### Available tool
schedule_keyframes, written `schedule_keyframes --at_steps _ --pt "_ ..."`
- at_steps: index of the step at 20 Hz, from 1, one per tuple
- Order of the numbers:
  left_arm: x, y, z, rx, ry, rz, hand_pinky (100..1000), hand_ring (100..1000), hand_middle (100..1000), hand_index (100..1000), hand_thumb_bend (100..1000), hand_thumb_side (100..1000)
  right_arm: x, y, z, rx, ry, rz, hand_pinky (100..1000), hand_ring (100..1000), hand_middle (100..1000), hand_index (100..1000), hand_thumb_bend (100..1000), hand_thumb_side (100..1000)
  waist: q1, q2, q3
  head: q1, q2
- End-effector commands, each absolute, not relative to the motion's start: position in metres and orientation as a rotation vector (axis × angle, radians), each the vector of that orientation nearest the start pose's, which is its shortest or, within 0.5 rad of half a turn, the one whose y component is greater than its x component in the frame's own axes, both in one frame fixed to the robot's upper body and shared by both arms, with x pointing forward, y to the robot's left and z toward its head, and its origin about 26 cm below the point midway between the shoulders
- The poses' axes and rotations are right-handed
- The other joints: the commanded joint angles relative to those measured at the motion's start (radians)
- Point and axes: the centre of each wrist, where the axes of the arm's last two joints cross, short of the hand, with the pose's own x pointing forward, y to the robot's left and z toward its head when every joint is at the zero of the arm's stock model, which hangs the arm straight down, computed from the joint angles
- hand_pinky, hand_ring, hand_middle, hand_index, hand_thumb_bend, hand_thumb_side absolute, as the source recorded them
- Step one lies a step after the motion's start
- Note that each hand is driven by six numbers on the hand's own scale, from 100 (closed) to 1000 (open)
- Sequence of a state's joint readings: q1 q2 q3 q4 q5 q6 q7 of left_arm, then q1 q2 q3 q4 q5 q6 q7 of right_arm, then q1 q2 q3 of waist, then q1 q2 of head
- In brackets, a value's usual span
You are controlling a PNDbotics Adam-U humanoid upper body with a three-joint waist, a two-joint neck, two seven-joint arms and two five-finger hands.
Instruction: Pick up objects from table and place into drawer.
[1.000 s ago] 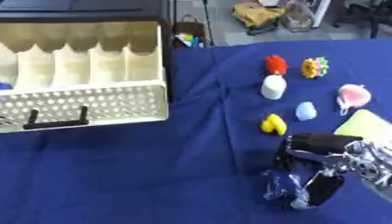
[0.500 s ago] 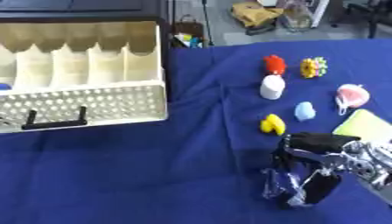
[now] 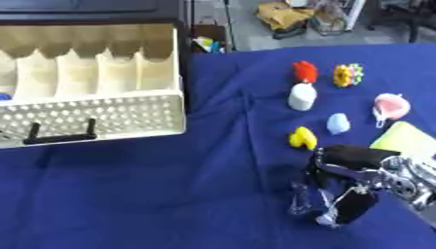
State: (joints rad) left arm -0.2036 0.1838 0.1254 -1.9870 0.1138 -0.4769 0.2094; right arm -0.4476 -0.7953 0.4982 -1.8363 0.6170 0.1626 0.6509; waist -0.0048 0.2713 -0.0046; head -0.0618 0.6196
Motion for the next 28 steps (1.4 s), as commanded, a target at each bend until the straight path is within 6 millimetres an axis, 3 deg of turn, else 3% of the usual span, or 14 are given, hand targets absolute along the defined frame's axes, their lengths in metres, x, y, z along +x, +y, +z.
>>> schedule_keyframes --at_steps 1,5,19,22,23,28 --pt "0.290 0.278 0.172 -0.142 3.571 -0.240 392 529 500 736 324 960 0.316 -0.247 0.186 -0.625 -1.214 1.826 426 554 405 557 478 354 -0.002 -0.013 -0.002 -0.003 -0.014" --pt "0.290 0.278 0.172 -0.141 3.571 -0.240 393 530 501 737 323 960 0.315 -0.247 0.188 -0.627 -1.224 1.825 422 550 400 552 461 358 -0.002 -0.014 -0.002 -0.003 -0.014" --pt "0.290 0.278 0.172 -0.133 3.576 -0.224 392 531 502 738 324 960 0.300 -0.242 0.229 -0.728 -1.381 1.835 391 522 366 508 416 384 -0.004 -0.020 -0.001 -0.006 -0.017" --pt "0.290 0.279 0.171 -0.131 3.578 -0.220 393 532 503 738 327 963 0.298 -0.240 0.241 -0.755 -1.434 1.830 388 517 359 499 377 445 -0.006 -0.023 0.001 -0.006 -0.018" --pt "0.290 0.279 0.171 -0.130 3.579 -0.218 393 532 503 738 324 961 0.298 -0.240 0.245 -0.764 -1.452 1.829 387 516 357 498 416 424 -0.007 -0.025 0.002 -0.007 -0.018" --pt "0.289 0.279 0.170 -0.127 3.587 -0.206 395 533 504 739 323 960 0.299 -0.235 0.275 -0.839 -1.588 1.827 385 513 352 496 407 489 -0.015 -0.038 0.015 -0.013 -0.018"
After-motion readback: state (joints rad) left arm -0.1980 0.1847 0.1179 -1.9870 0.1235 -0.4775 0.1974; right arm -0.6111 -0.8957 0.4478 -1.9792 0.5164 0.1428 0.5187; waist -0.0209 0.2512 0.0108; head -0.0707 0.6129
